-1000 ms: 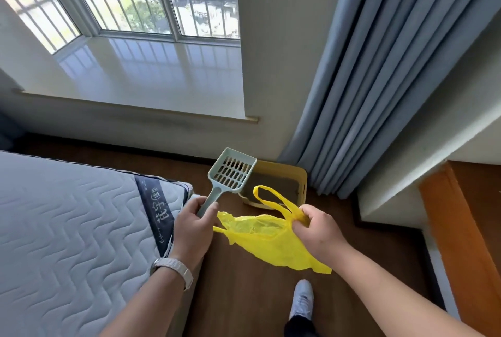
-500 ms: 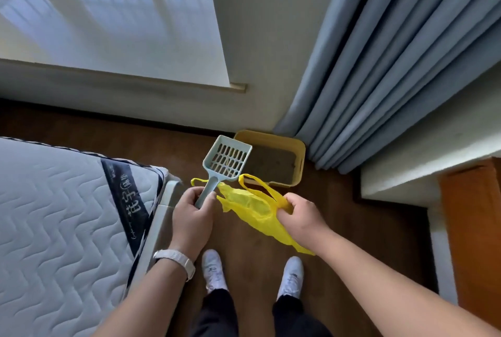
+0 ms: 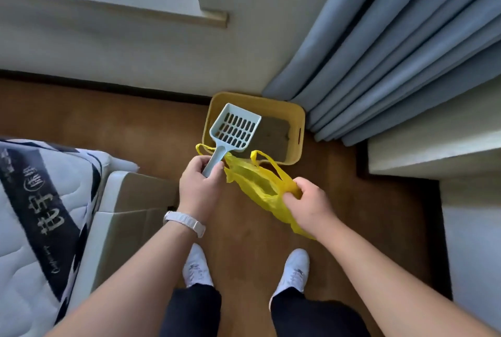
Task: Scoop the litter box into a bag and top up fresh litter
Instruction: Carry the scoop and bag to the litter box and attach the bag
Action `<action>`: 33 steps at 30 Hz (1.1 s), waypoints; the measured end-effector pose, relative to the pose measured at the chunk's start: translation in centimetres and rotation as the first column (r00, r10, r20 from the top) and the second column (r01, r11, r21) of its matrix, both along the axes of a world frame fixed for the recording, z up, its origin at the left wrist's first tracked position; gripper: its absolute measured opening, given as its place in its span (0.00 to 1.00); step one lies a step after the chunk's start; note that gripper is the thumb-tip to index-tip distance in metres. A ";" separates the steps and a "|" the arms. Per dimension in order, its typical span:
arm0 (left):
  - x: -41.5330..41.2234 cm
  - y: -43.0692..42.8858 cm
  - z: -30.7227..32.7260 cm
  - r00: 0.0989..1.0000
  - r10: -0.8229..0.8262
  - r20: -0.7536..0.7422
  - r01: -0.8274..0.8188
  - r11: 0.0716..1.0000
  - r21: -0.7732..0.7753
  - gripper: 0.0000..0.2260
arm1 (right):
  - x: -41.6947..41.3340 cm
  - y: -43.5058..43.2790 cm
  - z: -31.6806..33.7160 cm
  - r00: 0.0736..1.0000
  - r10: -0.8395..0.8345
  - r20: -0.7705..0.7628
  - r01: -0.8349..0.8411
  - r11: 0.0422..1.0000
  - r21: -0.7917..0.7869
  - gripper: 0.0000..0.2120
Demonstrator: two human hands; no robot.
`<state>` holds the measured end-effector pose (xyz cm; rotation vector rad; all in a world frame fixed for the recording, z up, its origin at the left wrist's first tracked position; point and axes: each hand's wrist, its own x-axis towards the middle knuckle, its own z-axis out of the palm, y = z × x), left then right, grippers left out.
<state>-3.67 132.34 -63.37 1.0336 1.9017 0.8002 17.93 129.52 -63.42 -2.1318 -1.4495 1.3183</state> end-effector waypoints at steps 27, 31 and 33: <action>4.9 7.9 -39.5 0.999 -0.033 0.002 0.033 0.977 -0.209 0.06 | 1.9 7.5 -35.0 0.985 0.173 0.018 -0.173 0.985 0.018 0.07; 5.7 8.1 -41.6 1.000 -0.022 -0.009 0.019 0.972 -0.234 0.05 | 3.8 7.8 -35.8 0.990 0.134 0.033 -0.134 0.991 0.001 0.06; 5.8 8.3 -42.6 1.000 -0.002 -0.003 0.001 0.967 -0.255 0.05 | 4.2 8.3 -36.0 0.994 0.101 0.030 -0.101 0.995 0.004 0.05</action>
